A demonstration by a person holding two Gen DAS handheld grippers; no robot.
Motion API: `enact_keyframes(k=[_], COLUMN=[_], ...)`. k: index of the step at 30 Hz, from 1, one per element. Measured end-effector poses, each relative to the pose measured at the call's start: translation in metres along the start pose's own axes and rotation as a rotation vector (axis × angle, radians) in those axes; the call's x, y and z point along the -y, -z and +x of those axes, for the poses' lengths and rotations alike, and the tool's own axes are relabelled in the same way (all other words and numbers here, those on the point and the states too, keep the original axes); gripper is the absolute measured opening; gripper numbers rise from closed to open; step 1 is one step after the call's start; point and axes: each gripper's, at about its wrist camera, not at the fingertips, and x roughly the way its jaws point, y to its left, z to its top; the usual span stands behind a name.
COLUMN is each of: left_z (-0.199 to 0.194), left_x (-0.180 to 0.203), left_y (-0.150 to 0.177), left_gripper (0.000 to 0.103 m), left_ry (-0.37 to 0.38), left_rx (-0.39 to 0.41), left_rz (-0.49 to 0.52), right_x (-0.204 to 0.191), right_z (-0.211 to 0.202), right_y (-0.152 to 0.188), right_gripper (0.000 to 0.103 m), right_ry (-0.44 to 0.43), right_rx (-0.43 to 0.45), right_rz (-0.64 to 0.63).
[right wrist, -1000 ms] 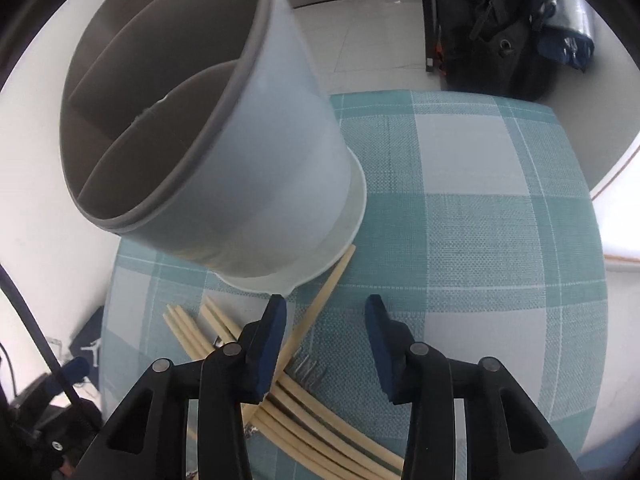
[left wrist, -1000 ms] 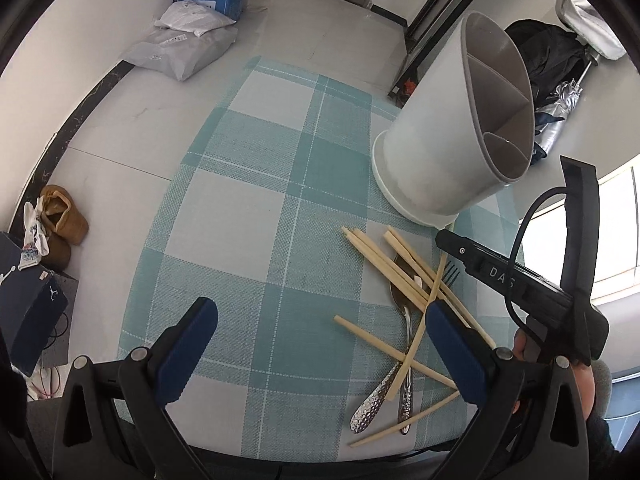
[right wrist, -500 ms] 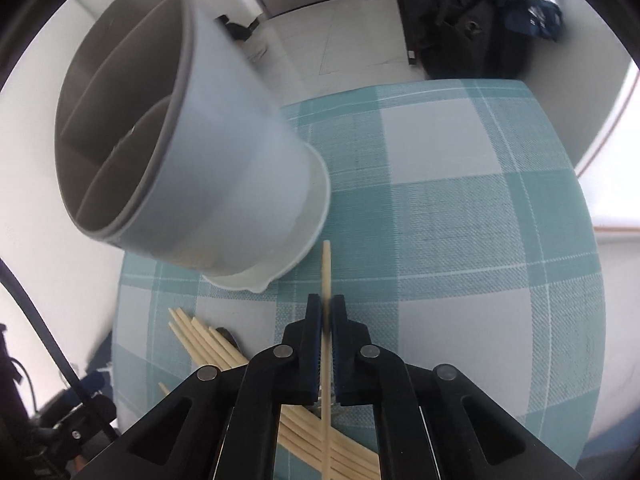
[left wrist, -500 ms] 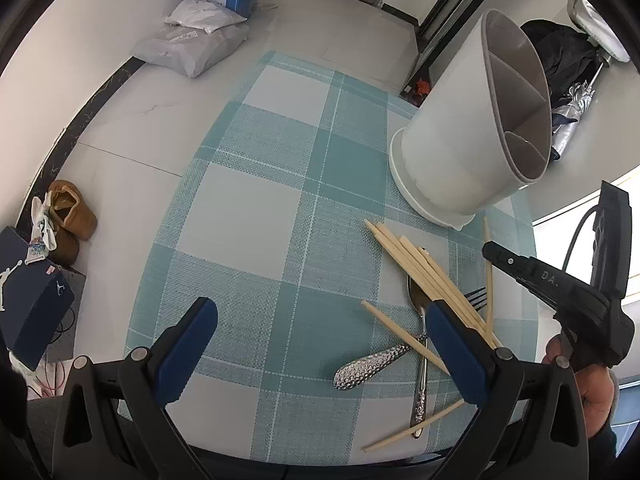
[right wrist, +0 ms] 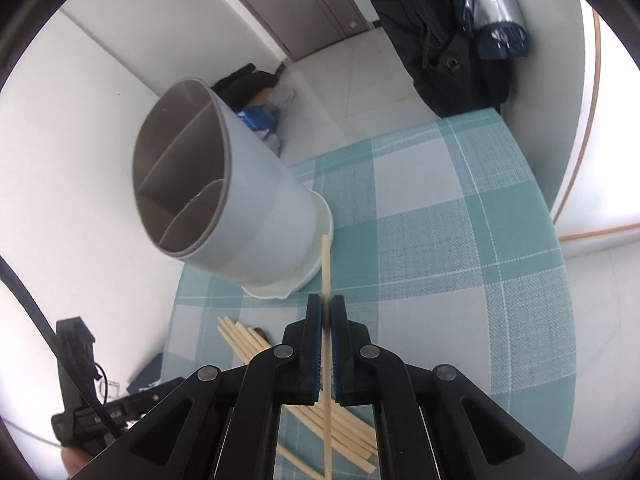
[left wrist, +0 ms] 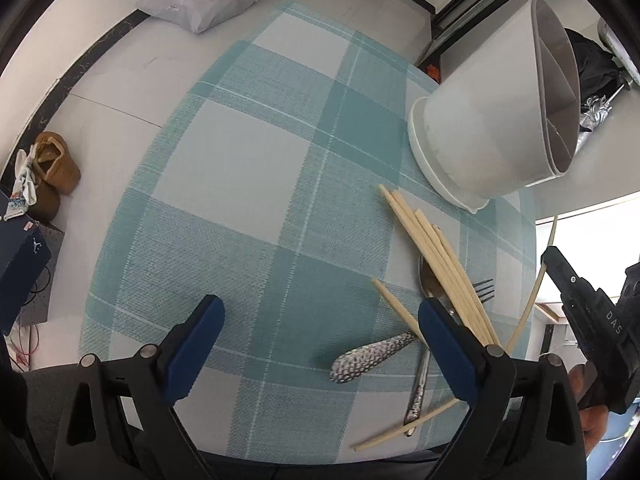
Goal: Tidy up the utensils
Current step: 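Lift one chopstick with the right gripper while the left gripper pinches another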
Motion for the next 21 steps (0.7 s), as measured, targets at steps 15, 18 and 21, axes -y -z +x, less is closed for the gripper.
enact_keyframes(k=[15,18,21], left_z=[0.013,0.016,0.024], left_x=[0.026,0.028,0.041], left_y=[-0.004,-0.005,-0.008], left_gripper=[0.029,0.014,0.009], left_ry=[0.035,0.026,0.017], left_rx=[-0.011,-0.014,-0.008], left_rz=[-0.048,-0.068,-0.090], right_x=[-0.009,-0.013,-0.016], right_z=[-0.028,-0.028,-0.030], right_y=[0.008,0.007,0.009], right_gripper=[0.004,0.004,0.004], right_ry=[-0.079,-0.073,-0.066], right_rx=[0.090,0.101,0.119], right_rz=[-0.037,-0.056,-0.069])
